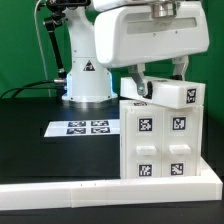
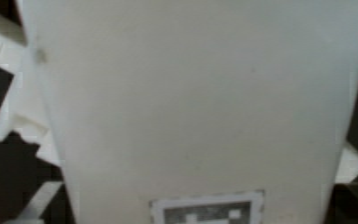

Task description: Assemble cabinet

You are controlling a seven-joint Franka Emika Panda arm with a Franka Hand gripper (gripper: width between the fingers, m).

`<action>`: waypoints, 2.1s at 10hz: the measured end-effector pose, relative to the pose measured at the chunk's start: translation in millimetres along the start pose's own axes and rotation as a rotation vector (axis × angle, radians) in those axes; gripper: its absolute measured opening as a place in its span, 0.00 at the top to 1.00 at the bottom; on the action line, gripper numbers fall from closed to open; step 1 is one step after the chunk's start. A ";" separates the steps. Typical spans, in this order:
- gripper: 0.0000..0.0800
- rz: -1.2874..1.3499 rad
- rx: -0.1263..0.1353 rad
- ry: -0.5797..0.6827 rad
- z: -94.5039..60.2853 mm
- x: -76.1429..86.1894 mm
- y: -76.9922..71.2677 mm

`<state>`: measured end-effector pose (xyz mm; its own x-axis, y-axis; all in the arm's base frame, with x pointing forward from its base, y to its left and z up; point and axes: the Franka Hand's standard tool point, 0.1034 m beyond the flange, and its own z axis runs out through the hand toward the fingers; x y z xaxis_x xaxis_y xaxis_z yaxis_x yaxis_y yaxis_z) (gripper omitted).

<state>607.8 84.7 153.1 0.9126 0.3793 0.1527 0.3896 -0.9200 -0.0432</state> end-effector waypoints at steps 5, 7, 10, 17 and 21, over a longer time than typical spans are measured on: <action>0.30 0.575 0.002 0.025 0.4 0.2 -0.3; 0.30 0.708 0.002 0.030 0.2 0.6 0.7; 0.30 0.898 0.006 0.031 0.3 0.5 1.3; 0.30 1.579 0.046 0.068 -4.1 -5.1 6.1; 0.30 1.918 0.088 0.039 -5.4 -10.2 0.1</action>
Offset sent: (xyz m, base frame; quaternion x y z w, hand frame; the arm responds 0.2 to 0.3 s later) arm -0.0080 0.0014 -0.0027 -0.0102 -0.0017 0.2181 0.9759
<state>597.9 80.2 156.9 0.0617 -0.9890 -0.1341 -0.9796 -0.0343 -0.1980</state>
